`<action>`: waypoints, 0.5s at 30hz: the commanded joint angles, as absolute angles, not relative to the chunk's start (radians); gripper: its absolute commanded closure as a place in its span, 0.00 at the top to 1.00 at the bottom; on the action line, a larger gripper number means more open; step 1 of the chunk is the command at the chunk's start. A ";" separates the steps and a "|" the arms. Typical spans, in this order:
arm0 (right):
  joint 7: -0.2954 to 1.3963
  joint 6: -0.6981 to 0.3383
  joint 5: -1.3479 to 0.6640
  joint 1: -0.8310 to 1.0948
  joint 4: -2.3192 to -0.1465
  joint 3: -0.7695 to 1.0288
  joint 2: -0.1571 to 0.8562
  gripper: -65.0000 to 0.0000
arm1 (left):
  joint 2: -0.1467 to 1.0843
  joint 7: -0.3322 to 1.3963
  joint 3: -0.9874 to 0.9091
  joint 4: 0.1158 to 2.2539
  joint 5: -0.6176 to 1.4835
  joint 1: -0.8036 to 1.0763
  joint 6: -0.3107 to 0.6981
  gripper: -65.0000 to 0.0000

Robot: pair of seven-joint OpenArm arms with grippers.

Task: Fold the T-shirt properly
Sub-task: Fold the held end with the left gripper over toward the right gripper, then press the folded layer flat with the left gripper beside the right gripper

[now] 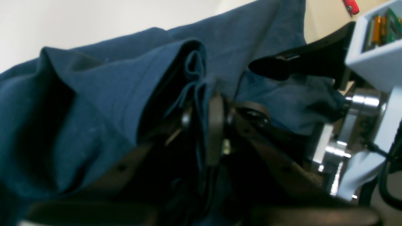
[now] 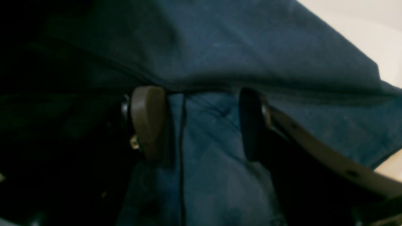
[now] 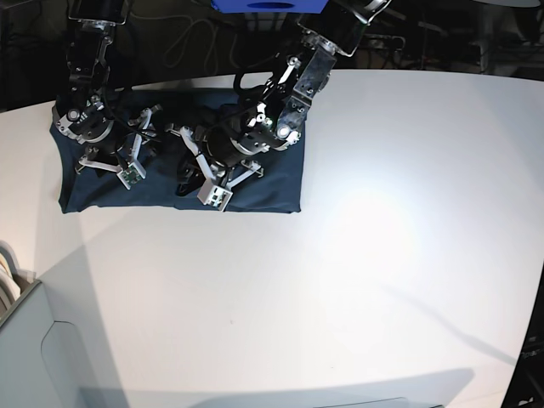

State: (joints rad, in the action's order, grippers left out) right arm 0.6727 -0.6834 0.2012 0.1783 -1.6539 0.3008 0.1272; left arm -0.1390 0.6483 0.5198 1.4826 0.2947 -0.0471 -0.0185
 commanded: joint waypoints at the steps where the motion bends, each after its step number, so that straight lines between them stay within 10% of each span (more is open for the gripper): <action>1: 0.673 -0.698 0.203 0.173 -1.666 0.303 0.136 0.54 | -0.157 0.628 0.522 1.509 0.306 -0.059 -0.010 0.20; 6: 0.673 -0.698 0.203 0.173 -1.666 0.303 0.134 0.54 | -0.157 0.628 0.522 1.546 0.306 -0.051 -0.010 0.47; 15: 0.673 -0.698 0.203 0.173 -1.666 0.303 0.134 0.54 | -0.077 0.634 0.438 1.845 0.306 0.054 -0.010 0.44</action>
State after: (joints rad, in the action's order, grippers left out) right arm 0.6727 -0.6838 0.2008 0.1780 -1.6539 0.3008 0.1276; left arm -0.0750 0.6498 0.4400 1.8294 0.3088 0.0582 -0.0051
